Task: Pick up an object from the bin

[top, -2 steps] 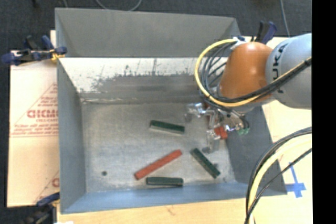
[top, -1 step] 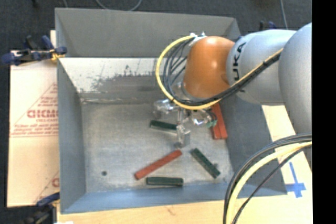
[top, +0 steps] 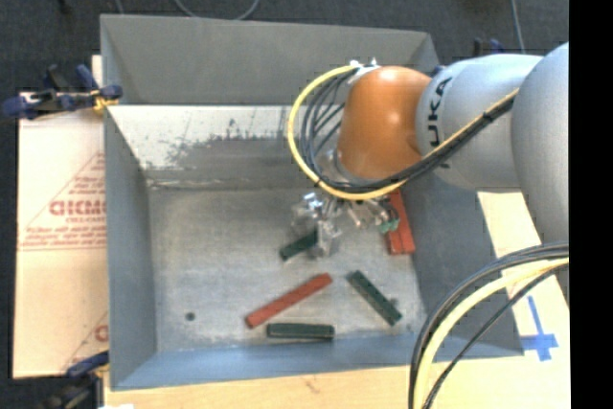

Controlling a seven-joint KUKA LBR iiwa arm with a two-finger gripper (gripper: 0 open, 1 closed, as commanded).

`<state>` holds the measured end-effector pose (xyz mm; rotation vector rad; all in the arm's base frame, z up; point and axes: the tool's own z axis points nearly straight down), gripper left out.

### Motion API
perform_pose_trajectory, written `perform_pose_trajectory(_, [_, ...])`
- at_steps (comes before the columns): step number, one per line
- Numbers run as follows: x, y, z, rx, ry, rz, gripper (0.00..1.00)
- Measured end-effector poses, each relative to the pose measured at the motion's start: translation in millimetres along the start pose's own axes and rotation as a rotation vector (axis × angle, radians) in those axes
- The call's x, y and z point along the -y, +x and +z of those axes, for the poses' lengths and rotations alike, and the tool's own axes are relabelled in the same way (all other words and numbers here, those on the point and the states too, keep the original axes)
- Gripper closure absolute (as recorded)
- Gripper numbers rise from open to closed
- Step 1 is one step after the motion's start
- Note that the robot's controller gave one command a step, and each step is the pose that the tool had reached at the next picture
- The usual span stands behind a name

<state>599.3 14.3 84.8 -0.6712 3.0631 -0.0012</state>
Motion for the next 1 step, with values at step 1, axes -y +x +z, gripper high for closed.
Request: perform_pose_trajectory(1, [-4.6, -25.3, -127.3, 0.007, 0.004, -0.154, 1.00])
